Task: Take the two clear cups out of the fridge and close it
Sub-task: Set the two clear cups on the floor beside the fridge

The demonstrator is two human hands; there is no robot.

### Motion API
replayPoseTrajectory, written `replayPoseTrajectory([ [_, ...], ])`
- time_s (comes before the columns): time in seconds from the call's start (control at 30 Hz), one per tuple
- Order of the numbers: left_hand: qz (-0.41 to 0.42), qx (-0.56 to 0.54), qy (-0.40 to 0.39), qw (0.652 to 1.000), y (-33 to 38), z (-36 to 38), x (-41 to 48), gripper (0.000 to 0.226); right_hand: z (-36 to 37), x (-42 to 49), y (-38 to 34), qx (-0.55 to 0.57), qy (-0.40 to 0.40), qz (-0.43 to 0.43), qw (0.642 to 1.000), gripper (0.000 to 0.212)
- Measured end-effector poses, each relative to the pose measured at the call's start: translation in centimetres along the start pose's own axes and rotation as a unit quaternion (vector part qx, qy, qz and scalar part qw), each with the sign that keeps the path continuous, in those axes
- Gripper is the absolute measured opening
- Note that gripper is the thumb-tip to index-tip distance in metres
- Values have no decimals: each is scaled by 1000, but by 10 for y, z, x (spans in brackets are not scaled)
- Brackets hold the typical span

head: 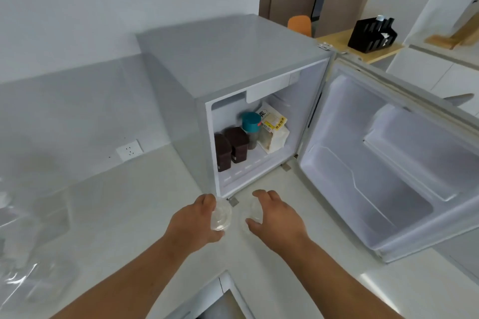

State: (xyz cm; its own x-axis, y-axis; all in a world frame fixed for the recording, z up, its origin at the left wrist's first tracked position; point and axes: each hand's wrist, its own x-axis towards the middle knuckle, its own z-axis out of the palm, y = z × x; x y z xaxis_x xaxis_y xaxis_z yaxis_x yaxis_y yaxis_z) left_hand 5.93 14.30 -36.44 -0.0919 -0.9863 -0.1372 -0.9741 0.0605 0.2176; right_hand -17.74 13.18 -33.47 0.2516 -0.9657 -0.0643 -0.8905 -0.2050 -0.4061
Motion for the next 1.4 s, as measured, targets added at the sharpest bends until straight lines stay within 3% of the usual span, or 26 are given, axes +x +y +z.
replayPoseTrajectory([
  [0.5,-46,-8,-63,997,-165,43,26,72,120,77,-95,-29,-85,2,996,60],
  [1.2,-18,-2,-122,992,-199,100,58,84,177,105,-101,-51,-153,36,986,63],
  [1.4,-1,-30,-65,997,-188,78,49,72,155,95,-97,-40,-128,31,991,63],
])
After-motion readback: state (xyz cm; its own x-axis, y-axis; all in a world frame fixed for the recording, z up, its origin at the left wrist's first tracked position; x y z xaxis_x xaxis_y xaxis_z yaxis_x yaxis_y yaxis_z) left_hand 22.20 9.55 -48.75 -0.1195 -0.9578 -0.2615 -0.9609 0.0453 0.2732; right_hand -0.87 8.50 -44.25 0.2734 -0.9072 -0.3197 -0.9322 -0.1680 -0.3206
